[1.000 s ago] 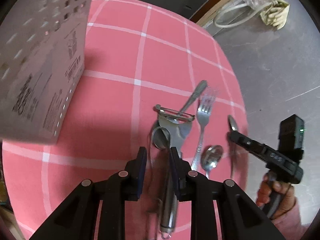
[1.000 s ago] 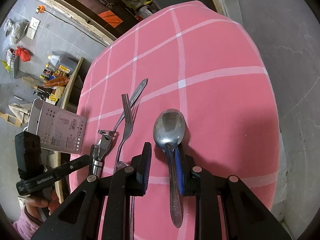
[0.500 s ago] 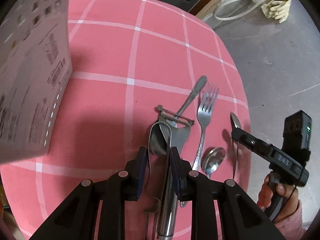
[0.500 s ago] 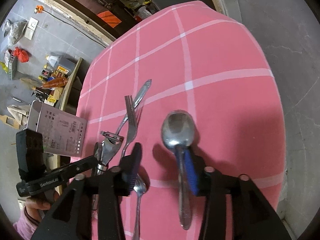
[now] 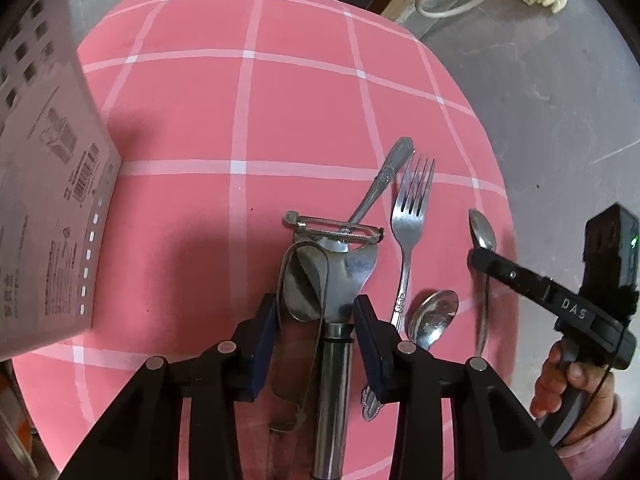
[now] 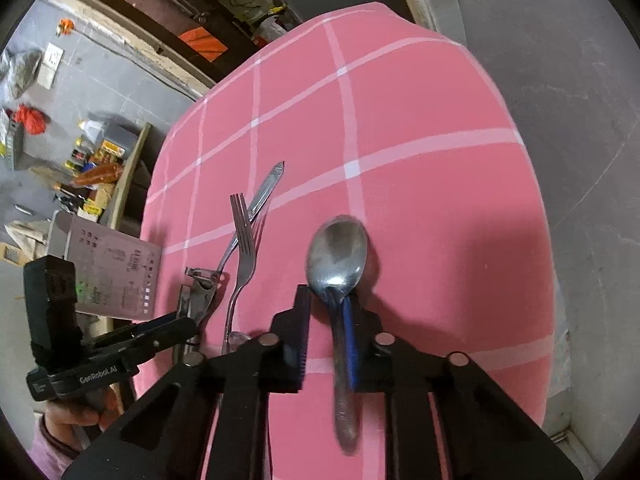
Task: Organize utensils
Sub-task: 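Lift the peeler with the left tool while the right tool carries the spoon to the caddy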
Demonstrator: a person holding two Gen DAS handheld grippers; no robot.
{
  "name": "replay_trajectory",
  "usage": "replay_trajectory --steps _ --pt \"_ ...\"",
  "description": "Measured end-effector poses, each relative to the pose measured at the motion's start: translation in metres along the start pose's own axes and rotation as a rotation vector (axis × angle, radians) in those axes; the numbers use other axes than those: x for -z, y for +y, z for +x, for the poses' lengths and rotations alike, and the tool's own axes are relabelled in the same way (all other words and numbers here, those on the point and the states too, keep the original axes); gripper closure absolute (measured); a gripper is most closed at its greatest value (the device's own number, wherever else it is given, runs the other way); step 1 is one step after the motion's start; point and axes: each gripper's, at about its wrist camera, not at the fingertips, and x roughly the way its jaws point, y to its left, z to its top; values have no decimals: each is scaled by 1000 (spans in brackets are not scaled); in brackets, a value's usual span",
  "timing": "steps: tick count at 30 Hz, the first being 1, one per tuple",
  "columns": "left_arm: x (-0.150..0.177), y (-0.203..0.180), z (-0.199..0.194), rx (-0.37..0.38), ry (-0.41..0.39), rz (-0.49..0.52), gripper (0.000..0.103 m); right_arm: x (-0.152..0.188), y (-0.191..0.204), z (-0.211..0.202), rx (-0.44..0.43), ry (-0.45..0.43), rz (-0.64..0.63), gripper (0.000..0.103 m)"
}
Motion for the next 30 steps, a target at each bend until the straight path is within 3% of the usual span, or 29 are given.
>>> replay_trajectory --steps 3,11,15,20,30 --pt "4 8 -8 40 -19 -24 79 7 -3 -3 -36 -4 2 100" --pt "39 17 -33 114 -100 -54 79 40 3 -19 -90 -61 -35 101" --pt "56 9 -58 118 -198 -17 79 51 16 -42 -109 -156 -80 101" --pt "70 -5 -91 51 -308 51 80 52 40 -73 -124 -275 -167 101" --pt "59 -15 -178 69 -533 91 80 37 105 -139 -200 -493 -369 101"
